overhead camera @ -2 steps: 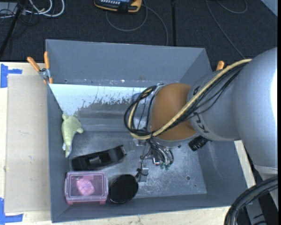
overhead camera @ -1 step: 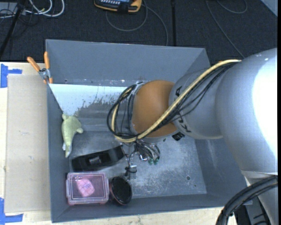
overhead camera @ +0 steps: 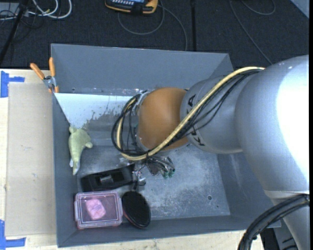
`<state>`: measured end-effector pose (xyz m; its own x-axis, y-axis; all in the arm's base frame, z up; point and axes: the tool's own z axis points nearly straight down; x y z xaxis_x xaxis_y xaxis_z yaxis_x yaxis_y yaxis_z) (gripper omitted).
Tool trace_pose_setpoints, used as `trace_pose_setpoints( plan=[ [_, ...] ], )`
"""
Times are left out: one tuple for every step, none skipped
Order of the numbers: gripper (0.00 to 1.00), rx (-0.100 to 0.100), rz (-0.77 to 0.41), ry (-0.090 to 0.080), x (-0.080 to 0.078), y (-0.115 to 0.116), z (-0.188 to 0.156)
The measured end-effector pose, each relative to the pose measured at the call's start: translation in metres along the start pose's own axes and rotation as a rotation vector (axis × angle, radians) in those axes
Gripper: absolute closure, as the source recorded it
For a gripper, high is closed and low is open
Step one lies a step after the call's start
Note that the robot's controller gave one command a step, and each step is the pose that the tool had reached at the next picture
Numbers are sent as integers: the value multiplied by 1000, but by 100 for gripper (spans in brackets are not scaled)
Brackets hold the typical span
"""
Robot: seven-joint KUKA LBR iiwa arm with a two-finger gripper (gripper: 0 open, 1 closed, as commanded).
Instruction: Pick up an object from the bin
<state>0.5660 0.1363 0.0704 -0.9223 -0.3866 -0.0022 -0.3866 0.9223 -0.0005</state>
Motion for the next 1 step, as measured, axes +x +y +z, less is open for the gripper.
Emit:
trace_pose_setpoints(
  plan=[
    [100,0,0,0,0,0,0]
  ],
)
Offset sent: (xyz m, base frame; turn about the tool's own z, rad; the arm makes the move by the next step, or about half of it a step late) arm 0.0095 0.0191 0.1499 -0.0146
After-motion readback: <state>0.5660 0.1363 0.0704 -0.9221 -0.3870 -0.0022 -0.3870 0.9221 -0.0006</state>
